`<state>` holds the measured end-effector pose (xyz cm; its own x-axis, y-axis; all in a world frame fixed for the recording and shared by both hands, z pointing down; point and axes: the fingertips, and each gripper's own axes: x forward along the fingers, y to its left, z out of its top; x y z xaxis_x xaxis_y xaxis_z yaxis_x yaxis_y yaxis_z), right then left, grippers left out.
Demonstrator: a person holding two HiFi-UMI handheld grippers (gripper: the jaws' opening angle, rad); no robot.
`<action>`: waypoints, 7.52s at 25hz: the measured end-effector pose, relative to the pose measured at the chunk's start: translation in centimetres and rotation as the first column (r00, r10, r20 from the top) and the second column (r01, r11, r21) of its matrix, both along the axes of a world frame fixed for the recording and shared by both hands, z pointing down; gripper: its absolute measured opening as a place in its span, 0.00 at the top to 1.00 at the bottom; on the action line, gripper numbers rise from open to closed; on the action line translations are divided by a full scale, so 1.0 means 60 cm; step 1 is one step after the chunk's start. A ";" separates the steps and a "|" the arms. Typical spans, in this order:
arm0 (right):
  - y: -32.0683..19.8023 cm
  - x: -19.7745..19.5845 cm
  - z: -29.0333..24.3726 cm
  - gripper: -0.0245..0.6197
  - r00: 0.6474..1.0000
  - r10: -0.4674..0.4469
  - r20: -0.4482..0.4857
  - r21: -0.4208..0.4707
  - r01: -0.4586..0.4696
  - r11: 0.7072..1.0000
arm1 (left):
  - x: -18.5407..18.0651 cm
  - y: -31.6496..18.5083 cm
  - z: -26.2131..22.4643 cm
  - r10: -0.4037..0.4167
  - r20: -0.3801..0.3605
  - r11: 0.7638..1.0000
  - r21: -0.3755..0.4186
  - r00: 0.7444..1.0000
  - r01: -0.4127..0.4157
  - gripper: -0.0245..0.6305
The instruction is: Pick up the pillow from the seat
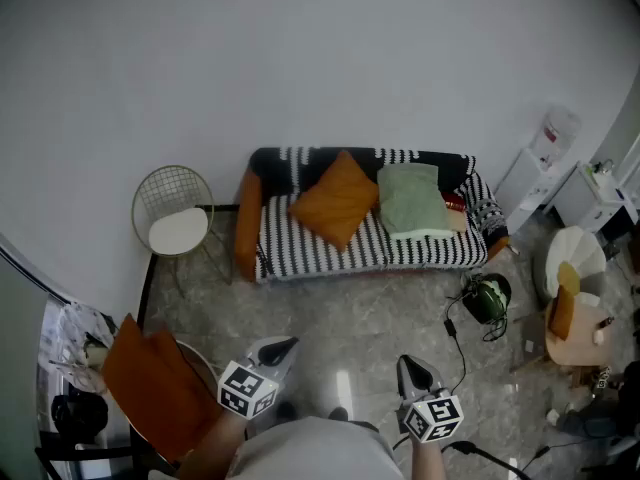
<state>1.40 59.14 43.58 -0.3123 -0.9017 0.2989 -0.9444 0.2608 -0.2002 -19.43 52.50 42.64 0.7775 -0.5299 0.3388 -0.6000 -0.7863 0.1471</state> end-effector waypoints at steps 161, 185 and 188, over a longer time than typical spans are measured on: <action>-0.817 0.227 0.122 0.96 0.977 -0.205 0.050 -0.132 0.210 0.969 | 0.239 -0.749 0.106 -0.157 0.067 0.982 -0.099 0.985 0.163 0.96; -0.921 0.267 0.169 0.96 0.981 -0.182 0.067 -0.190 0.191 0.963 | 0.287 -0.866 0.139 -0.133 0.081 0.981 -0.134 0.988 0.143 0.96; -0.954 0.262 0.170 0.96 0.985 -0.161 0.068 -0.193 0.172 0.966 | 0.288 -0.907 0.141 -0.110 0.078 0.983 -0.136 0.991 0.120 0.96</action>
<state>17.12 1.89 53.76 -0.4728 -0.7606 0.4449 -0.8780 0.3640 -0.3107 -2.13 -1.92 51.08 0.6857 -0.5579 0.4675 -0.6980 -0.6862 0.2048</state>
